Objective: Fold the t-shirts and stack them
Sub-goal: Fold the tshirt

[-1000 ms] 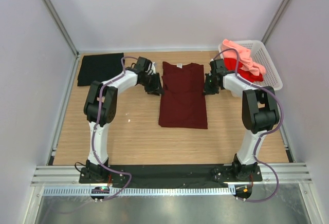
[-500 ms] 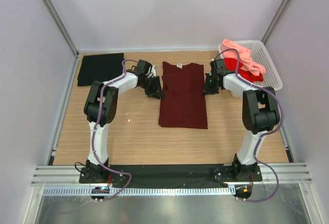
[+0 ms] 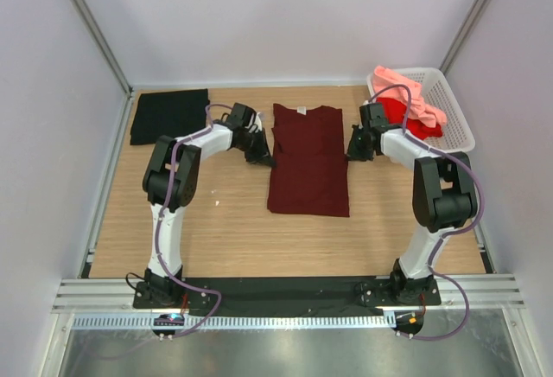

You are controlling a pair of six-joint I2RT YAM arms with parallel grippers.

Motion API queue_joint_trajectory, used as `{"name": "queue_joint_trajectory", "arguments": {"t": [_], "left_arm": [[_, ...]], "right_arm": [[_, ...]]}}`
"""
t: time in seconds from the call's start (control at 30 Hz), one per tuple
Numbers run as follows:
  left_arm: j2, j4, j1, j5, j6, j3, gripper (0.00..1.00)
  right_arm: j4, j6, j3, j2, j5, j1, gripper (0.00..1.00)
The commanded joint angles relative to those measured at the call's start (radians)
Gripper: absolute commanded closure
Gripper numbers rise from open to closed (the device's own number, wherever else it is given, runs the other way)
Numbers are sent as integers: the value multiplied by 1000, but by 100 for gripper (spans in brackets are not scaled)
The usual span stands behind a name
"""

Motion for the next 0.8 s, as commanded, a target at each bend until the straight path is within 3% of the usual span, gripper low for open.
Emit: {"name": "queue_joint_trajectory", "arguments": {"t": [0.0, 0.27, 0.33, 0.43, 0.47, 0.53, 0.57, 0.77], "left_arm": [[-4, 28, -1, -37, -9, -17, 100], [-3, 26, -1, -42, -33, -2, 100], [-9, 15, -1, -57, -43, 4, 100], [-32, -29, 2, -102, -53, 25, 87], [-44, -37, 3, -117, -58, 22, 76], [-96, -60, 8, -177, -64, 10, 72], [-118, -66, 8, -198, -69, -11, 66], [-313, -48, -15, -208, -93, -189, 57]], "right_arm": [[74, 29, -16, -73, 43, -23, 99], [84, 13, 3, -34, -24, -27, 99], [71, 9, 11, -28, -41, -27, 92], [16, 3, 30, -46, -55, -27, 80], [-13, 6, 48, -57, -50, -25, 70], [-119, 12, 60, -92, -37, -25, 60], [-152, 13, 62, -105, -47, -27, 58], [-243, 50, -130, -276, -119, -27, 48]]}}
